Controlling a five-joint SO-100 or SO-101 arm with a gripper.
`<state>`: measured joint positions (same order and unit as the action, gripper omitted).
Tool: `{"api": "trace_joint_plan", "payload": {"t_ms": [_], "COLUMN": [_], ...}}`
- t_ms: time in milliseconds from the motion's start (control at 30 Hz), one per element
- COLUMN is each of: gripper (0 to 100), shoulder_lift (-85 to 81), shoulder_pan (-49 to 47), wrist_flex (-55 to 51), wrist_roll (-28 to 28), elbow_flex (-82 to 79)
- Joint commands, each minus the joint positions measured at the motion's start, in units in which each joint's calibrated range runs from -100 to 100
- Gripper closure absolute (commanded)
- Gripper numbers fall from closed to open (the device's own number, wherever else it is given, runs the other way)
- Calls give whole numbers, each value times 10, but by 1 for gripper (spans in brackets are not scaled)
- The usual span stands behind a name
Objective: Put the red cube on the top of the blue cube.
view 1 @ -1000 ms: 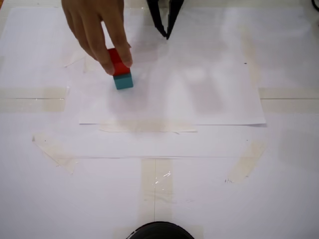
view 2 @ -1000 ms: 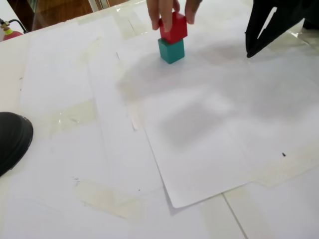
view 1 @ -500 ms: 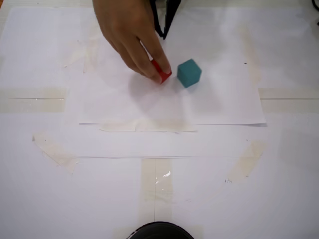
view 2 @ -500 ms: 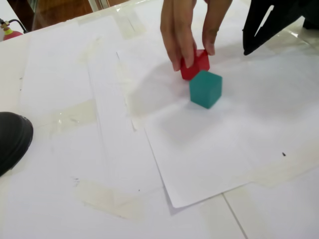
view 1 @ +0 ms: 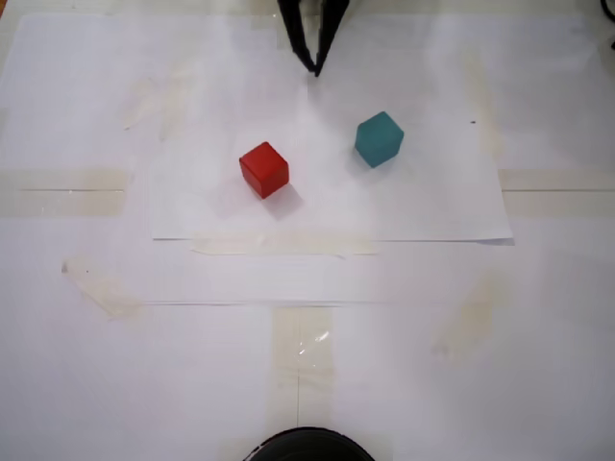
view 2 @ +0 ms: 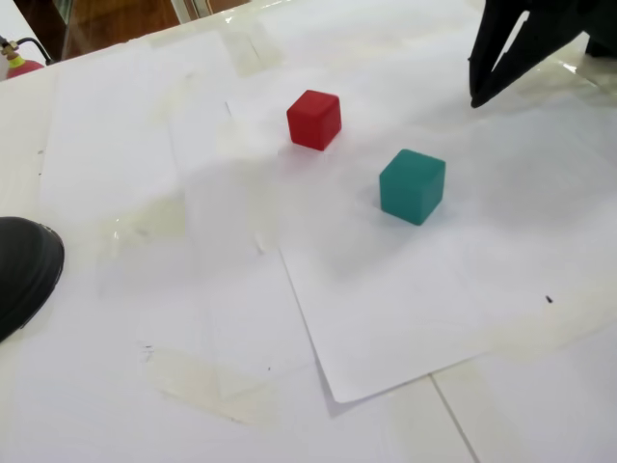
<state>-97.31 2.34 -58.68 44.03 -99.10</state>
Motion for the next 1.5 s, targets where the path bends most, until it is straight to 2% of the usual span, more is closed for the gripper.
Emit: {"api": "trace_joint_plan", "payload": {"t_ms": [0,1333,1467], "gripper": [100,100,100], "shoulder_lift": [-1,-1,-1], "shoulder_pan": [2,-1,2], "wrist_flex": [14,15,52], "wrist_roll": [0,0,-32], "elbow_flex": [-7,-7,10]}}
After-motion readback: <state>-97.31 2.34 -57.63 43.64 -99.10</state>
